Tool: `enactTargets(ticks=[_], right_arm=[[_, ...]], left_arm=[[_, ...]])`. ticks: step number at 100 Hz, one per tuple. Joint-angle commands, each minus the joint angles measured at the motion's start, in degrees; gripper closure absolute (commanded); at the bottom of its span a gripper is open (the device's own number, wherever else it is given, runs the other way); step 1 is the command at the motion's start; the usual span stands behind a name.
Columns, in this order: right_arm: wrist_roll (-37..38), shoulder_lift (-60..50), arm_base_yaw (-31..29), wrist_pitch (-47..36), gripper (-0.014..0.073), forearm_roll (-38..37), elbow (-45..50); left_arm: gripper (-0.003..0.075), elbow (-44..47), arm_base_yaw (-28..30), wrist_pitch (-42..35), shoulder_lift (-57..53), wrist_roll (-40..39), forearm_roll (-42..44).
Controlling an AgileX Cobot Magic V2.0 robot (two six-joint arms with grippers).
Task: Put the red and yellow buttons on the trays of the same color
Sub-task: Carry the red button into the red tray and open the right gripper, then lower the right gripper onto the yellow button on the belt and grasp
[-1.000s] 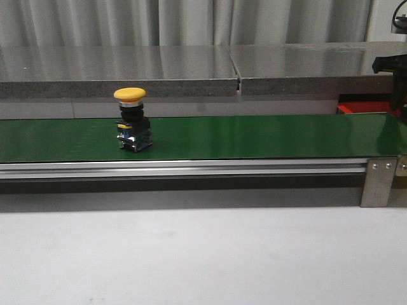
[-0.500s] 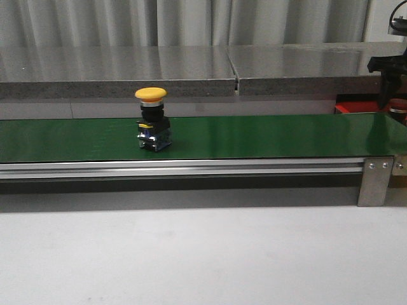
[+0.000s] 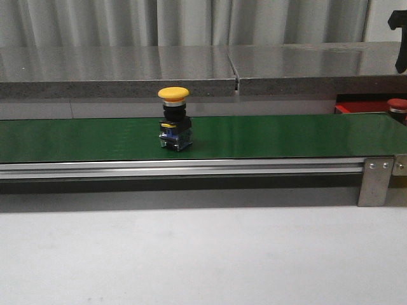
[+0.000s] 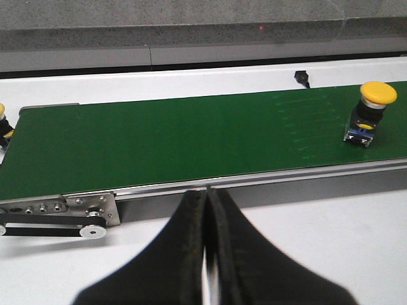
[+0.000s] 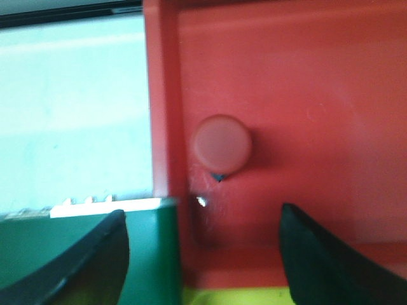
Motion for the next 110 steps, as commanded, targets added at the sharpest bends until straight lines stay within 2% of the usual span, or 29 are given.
enactTargets(ticks=[1, 26, 47, 64, 76, 83, 110], right_arm=[[-1.39, -7.94, 0.88, -3.95, 0.0086, 0.35, 2.79], [-1.57, -20.42, 4.02, -5.77, 0.0086, 0.41, 13.98], [-1.68, -26.04, 7.42, -3.68, 0.0085, 0.35, 18.15], [-1.82, -26.26, 11.25, -1.34, 0.0078, 0.35, 18.22], [-2.22, -26.10, 14.19, -0.93, 0.0018, 0.35, 18.22], [-2.92, -25.07, 15.70, 1.62, -0.0015, 0.35, 17.11], [-8.63, -17.64, 20.89, 11.93, -0.0017, 0.91, 9.58]], left_arm=[[0.0739, -1.43, -0.47, -4.00, 0.38, -0.28, -0.72], [0.0739, -1.43, -0.47, -4.00, 0.38, -0.28, -0.72], [0.0739, -1.43, -0.47, -4.00, 0.38, -0.28, -0.72], [0.0739, -1.43, -0.47, -4.00, 0.38, -0.28, -0.72], [0.0739, -1.43, -0.47, -4.00, 0.38, -0.28, -0.72], [0.0739, -1.43, -0.47, -4.00, 0.38, -0.28, -0.72], [0.0739, -1.43, -0.47, -4.00, 0.38, -0.28, -0.72]])
